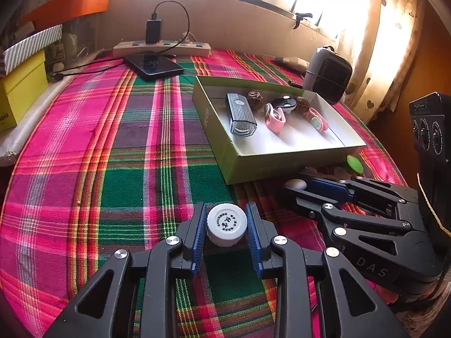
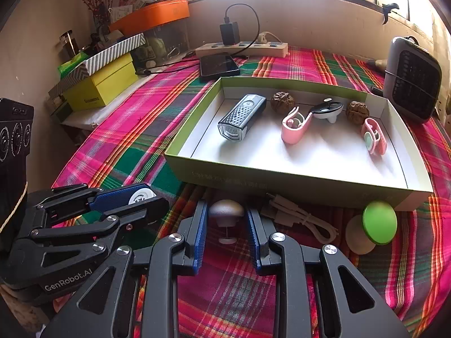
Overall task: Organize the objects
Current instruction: 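Grasp the white mushroom-shaped object with the right tool, then carry the white container and white mushroom over the box with both tools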
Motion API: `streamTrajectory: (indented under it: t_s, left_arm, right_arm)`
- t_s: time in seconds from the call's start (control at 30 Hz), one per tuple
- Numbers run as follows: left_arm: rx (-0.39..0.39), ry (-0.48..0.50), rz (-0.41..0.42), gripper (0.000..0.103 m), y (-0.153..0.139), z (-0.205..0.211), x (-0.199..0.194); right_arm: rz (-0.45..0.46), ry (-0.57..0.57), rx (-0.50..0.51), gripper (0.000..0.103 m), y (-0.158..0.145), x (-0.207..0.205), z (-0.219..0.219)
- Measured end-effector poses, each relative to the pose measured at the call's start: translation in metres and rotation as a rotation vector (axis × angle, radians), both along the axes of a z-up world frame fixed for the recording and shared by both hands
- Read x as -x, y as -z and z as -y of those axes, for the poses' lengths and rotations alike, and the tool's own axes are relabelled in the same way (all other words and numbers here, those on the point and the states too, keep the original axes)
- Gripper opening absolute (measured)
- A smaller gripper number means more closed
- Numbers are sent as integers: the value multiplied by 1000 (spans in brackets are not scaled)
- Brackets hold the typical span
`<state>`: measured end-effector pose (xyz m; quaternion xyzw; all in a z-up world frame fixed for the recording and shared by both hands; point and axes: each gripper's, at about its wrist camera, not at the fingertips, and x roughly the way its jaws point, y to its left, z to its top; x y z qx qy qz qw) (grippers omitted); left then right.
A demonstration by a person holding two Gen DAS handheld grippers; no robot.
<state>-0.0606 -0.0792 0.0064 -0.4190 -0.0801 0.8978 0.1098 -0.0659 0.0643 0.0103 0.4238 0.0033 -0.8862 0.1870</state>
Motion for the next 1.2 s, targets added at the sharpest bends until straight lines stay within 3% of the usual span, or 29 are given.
streamTrajectory:
  t_s: [0.53,1.2]
  left_arm:
    - [25,-8,-3,26,-6,-3,-3]
    - [32,24,-70,26,-41,-21,4]
  right_arm:
    - [-12,7,33,27,-5,-5,-7]
    - [-72,40,83,27,-36,-7,-31]
